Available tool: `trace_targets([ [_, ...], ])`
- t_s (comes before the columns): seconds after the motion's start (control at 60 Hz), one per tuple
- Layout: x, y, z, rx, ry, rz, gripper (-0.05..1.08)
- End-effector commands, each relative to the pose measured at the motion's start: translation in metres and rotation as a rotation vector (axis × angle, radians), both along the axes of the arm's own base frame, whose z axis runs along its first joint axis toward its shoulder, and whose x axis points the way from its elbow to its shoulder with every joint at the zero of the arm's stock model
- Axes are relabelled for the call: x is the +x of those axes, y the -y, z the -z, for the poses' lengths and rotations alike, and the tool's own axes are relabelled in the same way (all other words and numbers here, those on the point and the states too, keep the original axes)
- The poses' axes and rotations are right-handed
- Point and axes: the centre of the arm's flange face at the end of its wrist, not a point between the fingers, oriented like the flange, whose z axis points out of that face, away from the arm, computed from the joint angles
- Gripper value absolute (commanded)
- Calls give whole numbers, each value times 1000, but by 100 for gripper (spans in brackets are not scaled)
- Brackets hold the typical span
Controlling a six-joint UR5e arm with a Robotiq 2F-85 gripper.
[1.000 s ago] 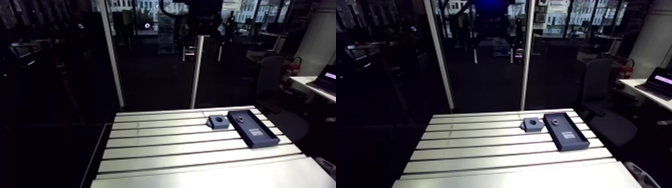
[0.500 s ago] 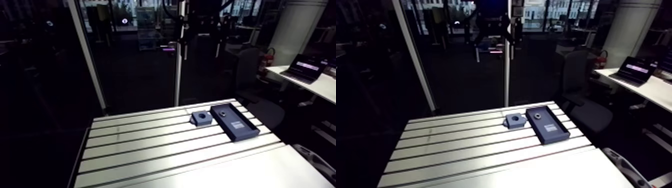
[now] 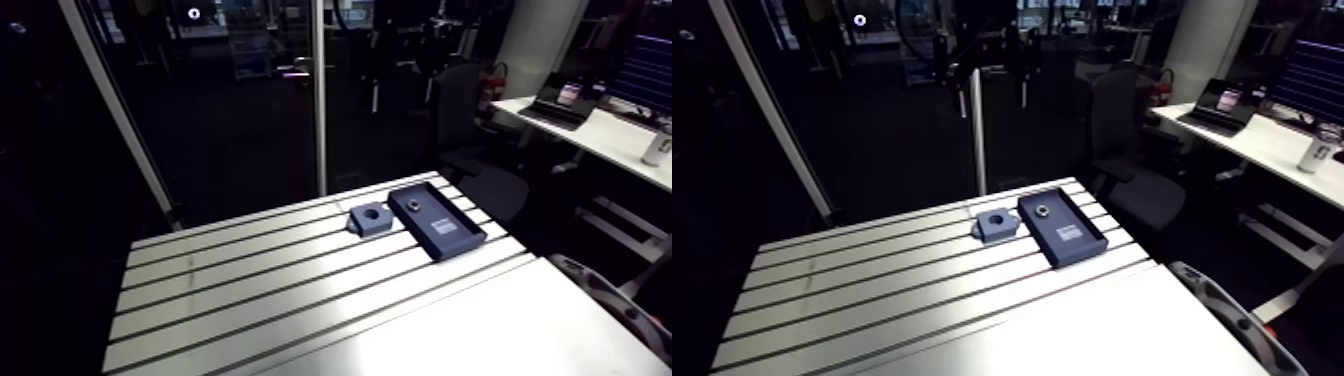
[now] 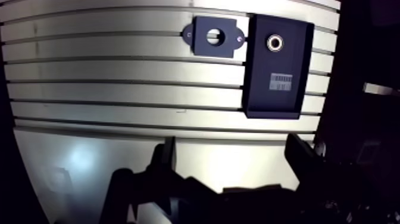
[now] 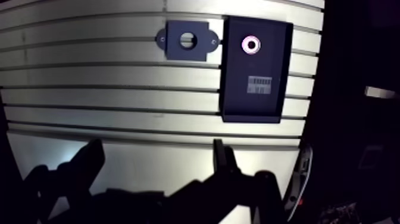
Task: Pick up the bearing and press it into the housing until flush.
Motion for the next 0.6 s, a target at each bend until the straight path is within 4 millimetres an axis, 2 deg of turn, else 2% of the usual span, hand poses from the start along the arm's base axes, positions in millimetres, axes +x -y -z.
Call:
trace_targets([
  [0.017, -29, -61, 52, 31, -38, -33, 1],
  [0.117, -34, -64, 66, 24, -20, -27, 1],
  [0.6, -56, -75, 95, 22, -14, -29, 1],
])
